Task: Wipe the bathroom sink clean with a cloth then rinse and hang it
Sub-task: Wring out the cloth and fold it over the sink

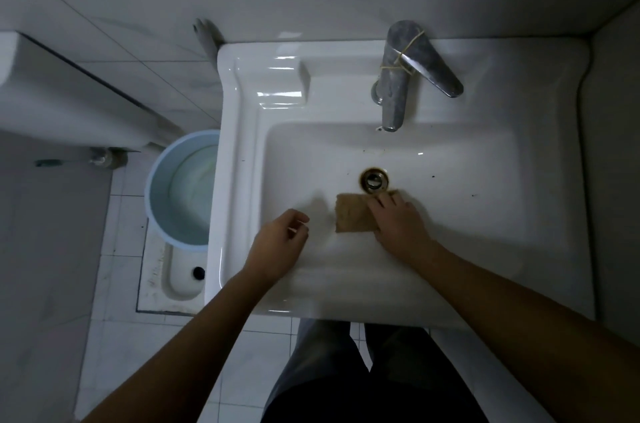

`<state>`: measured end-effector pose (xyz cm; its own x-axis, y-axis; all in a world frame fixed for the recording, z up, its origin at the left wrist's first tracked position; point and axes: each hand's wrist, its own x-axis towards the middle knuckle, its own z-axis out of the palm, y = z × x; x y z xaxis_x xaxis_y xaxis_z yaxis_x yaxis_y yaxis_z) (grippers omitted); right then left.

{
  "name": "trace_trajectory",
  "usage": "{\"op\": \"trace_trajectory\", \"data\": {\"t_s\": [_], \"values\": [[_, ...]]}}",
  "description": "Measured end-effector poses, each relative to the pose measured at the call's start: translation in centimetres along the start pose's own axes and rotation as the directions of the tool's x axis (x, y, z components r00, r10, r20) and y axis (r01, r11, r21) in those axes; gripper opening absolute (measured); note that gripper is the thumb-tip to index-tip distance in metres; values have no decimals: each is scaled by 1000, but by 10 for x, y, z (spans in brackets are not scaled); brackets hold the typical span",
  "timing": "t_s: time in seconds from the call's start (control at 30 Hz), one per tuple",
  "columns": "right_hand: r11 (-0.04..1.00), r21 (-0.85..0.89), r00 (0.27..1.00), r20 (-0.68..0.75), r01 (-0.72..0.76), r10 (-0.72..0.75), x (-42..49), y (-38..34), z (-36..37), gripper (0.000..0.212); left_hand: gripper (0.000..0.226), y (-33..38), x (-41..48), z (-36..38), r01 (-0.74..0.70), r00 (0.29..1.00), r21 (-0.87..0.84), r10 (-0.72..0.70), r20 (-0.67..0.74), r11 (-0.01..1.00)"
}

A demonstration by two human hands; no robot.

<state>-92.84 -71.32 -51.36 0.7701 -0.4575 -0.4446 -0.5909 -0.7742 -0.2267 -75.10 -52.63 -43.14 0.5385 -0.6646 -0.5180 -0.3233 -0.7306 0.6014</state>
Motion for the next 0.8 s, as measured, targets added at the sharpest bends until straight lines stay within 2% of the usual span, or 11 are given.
{"op": "trace_trajectory", "data": {"t_s": [0.07,0.13,0.2,0.27,0.3,0.43,0.5,0.57,0.67,0.8], "values": [[998,54,999,20,-31,30,9,-2,-5,40,17,-4,-12,-5,6,1000,-36,-6,-8,999],[987,126,991,100,-100,88,17,-1,-17,29,18,-6,-23,-11,42,999,-102,-44,-19,994],[952,226,968,187,-209,168,14,-2,-32,31,23,-9,-34,-18,59,997,-169,-67,-36,984],[915,287,946,241,-283,217,3,1,-45,35,16,-12,-39,-23,62,996,-212,-73,-48,975],[915,284,945,242,-287,222,-7,0,-51,36,12,-14,-42,-27,61,995,-231,-76,-58,971],[943,262,974,150,-207,172,-60,-1,-61,41,23,-28,-58,-33,97,985,-249,-129,-114,964],[969,165,973,170,-184,156,-77,-4,-51,29,26,-34,-66,-33,120,977,-268,-162,-138,956],[975,77,968,161,-207,192,-77,-10,-43,26,21,-36,-71,-34,123,976,-289,-169,-138,949],[964,18,943,209,-267,257,-63,-19,-54,49,14,-34,-75,-39,106,979,-326,-155,-128,939],[981,-44,923,333,-190,194,-48,-21,-69,62,15,-35,-91,-40,105,964,-368,-185,-190,924]]}}
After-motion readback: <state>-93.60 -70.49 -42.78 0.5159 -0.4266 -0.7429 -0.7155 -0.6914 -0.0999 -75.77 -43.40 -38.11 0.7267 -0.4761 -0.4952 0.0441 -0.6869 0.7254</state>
